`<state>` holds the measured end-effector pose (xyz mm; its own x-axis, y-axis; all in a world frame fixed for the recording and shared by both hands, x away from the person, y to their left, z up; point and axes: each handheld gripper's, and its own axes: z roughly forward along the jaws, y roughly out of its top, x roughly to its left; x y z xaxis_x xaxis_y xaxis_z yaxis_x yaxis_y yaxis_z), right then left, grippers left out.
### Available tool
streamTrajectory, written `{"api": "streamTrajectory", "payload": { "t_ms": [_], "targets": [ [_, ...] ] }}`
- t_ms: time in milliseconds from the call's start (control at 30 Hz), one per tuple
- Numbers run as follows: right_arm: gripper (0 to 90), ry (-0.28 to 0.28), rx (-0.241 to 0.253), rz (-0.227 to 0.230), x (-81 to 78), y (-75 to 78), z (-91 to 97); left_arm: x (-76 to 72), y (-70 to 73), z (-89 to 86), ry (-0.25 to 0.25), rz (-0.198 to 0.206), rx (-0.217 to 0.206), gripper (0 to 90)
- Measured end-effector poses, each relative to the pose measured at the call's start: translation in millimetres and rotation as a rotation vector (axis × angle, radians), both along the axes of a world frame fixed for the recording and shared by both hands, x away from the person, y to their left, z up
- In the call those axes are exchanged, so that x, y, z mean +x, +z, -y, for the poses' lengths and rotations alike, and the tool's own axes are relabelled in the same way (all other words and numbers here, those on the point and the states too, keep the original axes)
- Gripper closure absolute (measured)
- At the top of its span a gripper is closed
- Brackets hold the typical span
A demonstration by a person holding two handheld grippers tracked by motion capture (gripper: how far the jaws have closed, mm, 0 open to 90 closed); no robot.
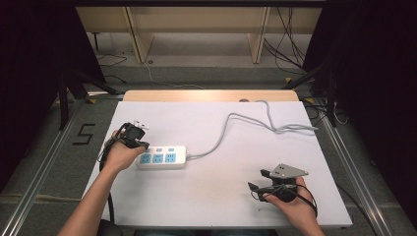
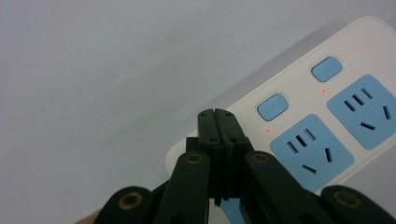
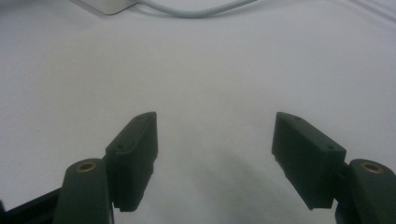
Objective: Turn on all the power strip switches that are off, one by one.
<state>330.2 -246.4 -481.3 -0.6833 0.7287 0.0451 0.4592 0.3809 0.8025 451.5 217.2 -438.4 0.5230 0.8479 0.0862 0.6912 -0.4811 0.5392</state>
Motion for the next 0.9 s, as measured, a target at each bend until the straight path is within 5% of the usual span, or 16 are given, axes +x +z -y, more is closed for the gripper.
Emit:
{"api": "streamTrajectory", "payload": {
  "t_ms": [900],
  "targets": [
    [32.5, 0.000, -0.001, 0.003, -0.2, 0.5, 0.1, 1.9, -6.4, 0.2, 0.001, -0.020, -0.015, 89.4]
  ]
}}
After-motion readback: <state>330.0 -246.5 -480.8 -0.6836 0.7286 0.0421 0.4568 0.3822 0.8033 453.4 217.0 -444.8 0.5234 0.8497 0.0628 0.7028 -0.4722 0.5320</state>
